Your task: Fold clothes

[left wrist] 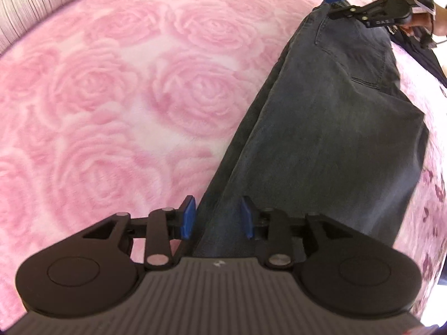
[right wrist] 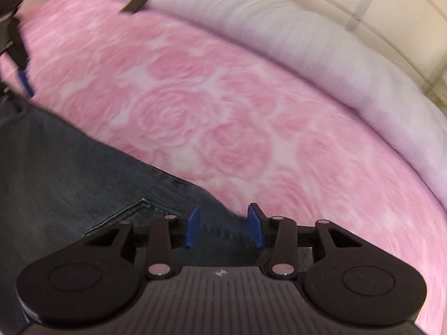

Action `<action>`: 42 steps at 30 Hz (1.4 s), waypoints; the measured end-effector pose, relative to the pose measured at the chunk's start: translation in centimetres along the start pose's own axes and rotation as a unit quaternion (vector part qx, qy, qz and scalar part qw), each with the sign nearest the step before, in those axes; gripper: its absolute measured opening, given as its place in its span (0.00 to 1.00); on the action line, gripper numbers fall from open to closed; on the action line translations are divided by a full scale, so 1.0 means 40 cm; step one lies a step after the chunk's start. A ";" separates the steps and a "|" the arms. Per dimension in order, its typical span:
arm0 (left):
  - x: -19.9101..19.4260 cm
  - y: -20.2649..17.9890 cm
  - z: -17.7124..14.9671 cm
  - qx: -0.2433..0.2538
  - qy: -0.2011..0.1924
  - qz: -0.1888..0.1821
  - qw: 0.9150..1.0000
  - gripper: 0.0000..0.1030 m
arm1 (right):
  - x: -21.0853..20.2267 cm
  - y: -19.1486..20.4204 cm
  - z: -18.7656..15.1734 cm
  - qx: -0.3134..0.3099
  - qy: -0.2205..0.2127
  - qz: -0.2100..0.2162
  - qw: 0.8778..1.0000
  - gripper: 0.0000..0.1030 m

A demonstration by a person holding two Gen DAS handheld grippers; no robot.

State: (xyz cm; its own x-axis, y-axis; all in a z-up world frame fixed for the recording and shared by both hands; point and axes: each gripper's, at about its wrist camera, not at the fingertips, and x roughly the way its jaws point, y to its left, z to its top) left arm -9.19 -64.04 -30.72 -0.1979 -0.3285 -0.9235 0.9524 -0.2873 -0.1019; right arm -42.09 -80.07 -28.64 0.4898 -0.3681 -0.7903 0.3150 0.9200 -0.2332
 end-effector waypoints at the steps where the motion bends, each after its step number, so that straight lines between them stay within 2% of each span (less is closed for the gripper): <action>1: -0.012 -0.034 -0.002 0.022 -0.007 0.001 1.000 0.29 | -0.029 0.010 -0.017 0.024 -0.005 -0.008 1.000 0.44; 2: -0.025 -0.068 -0.003 0.045 -0.013 0.001 0.999 0.29 | -0.057 0.020 -0.033 0.048 -0.009 -0.015 0.999 0.49; 4: -0.050 -0.137 -0.007 0.090 -0.026 0.003 0.996 0.34 | -0.117 0.065 -0.077 0.087 -0.017 -0.026 0.996 0.53; 6: -0.074 -0.205 -0.010 0.134 -0.039 0.004 0.990 0.49 | -0.174 0.125 -0.130 0.127 -0.016 -0.042 0.991 0.59; 9: -0.110 -0.312 -0.015 0.204 -0.060 0.003 0.977 0.57 | -0.237 0.223 -0.203 0.196 -0.005 -0.057 0.979 0.68; 11: -0.113 -0.420 -0.019 0.281 -0.090 -0.028 0.955 0.57 | -0.276 0.294 -0.253 0.246 0.008 -0.075 0.966 0.68; 13: -0.108 -0.515 -0.028 0.351 -0.122 -0.050 0.927 0.56 | -0.312 0.359 -0.296 0.295 0.020 -0.097 0.950 0.68; 14: -0.104 -0.557 -0.033 0.383 -0.136 -0.058 0.912 0.51 | -0.330 0.392 -0.314 0.316 0.023 -0.108 0.942 0.70; 15: -0.094 -0.595 -0.037 0.413 -0.144 -0.055 0.897 0.40 | -0.347 0.425 -0.333 0.337 0.026 -0.119 0.933 0.73; 16: -0.085 -0.631 -0.041 0.442 -0.151 -0.051 0.883 0.32 | -0.361 0.452 -0.350 0.354 0.027 -0.128 0.926 0.75; 17: -0.075 -0.655 -0.043 0.461 -0.155 -0.048 0.872 0.24 | -0.371 0.485 -0.367 0.372 0.029 -0.133 0.918 0.78; 18: -0.064 -0.677 -0.044 0.479 -0.159 -0.042 0.862 0.24 | -0.379 0.508 -0.381 0.383 0.031 -0.136 0.913 0.78; 23: 0.043 -0.719 -0.060 0.559 -0.149 0.033 0.815 0.28 | -0.393 0.582 -0.422 0.429 0.021 -0.144 0.892 0.80; 24: 0.051 -0.714 -0.057 0.567 -0.146 0.037 0.810 0.17 | -0.391 0.591 -0.426 0.435 0.017 -0.145 0.888 0.81; 26: 0.039 -0.693 -0.022 0.543 -0.137 0.013 0.829 0.02 | -0.380 0.598 -0.421 0.433 0.012 -0.145 0.890 0.81; 27: 0.031 -0.681 -0.003 0.527 -0.133 -0.001 0.839 0.02 | -0.375 0.601 -0.411 0.426 0.006 -0.151 0.892 0.81; 28: 0.016 -0.660 0.028 0.492 -0.128 -0.022 0.861 0.02 | -0.373 0.600 -0.401 0.421 -0.001 -0.154 0.894 0.82; 29: 0.005 -0.638 0.052 0.465 -0.122 -0.045 0.876 0.02 | -0.370 0.603 -0.387 0.413 -0.010 -0.158 0.897 0.85; 31: -0.016 -0.591 0.100 0.421 -0.113 -0.084 0.896 0.01 | -0.354 0.604 -0.352 0.399 -0.031 -0.164 0.902 0.86; 33: -0.024 -0.562 0.132 0.409 -0.107 -0.097 0.901 0.01 | -0.335 0.604 -0.319 0.389 -0.049 -0.166 0.905 0.86; 35: -0.029 -0.549 0.151 0.414 -0.107 -0.095 0.899 0.01 | -0.308 0.596 -0.293 0.391 -0.060 -0.166 0.903 0.86; 38: -0.041 -0.532 0.171 0.419 -0.109 -0.095 0.896 0.01 | -0.265 0.586 -0.269 0.414 -0.074 -0.171 0.891 0.86; 42: -0.041 -0.535 0.169 0.429 -0.115 -0.107 0.890 0.01 | -0.197 0.570 -0.233 0.437 -0.078 -0.200 0.873 0.86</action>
State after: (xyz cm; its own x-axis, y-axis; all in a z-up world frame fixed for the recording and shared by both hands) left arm -30.79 -63.44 -24.52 -0.4888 -0.3310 -0.8071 0.3795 -0.9138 0.1450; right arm -46.32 -54.92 -33.01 0.2820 -0.7127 -0.6423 0.9532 0.2843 0.1031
